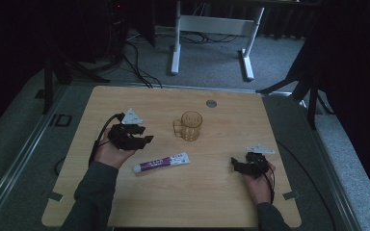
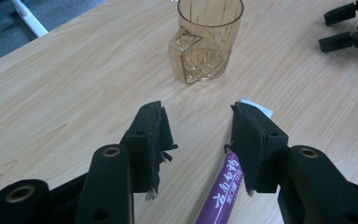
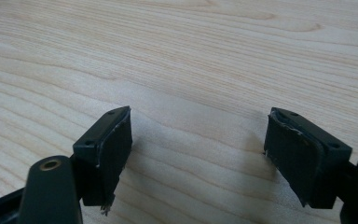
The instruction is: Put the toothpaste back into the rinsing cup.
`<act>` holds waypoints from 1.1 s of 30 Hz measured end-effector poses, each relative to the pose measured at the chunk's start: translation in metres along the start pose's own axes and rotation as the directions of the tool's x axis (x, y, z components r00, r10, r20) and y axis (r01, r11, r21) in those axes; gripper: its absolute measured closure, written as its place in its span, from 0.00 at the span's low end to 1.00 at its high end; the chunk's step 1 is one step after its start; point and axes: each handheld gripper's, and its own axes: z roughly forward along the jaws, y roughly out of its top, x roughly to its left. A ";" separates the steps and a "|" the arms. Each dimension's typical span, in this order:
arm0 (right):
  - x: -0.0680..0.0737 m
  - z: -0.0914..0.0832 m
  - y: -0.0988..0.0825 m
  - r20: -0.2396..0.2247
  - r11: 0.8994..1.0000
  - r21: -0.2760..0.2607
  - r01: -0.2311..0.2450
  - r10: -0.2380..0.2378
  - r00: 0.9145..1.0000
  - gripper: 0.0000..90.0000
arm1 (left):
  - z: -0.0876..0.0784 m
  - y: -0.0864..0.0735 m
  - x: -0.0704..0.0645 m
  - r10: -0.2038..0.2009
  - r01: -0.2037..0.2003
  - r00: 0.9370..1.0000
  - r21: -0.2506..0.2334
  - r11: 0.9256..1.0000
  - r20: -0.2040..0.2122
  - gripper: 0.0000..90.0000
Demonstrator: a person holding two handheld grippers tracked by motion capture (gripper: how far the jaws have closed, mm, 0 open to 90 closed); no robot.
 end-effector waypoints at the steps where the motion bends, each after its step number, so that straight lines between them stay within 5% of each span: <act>1: 0.000 0.000 0.000 0.000 1.000 0.000 0.000 0.000 1.000 0.26 | 0.001 0.000 0.000 0.003 -0.003 1.000 0.002 1.000 0.001 0.59; 33: 0.000 0.000 0.000 0.000 1.000 0.000 0.000 0.000 1.000 0.26 | 0.012 0.007 -0.013 0.086 -0.087 0.996 0.074 0.994 0.013 0.59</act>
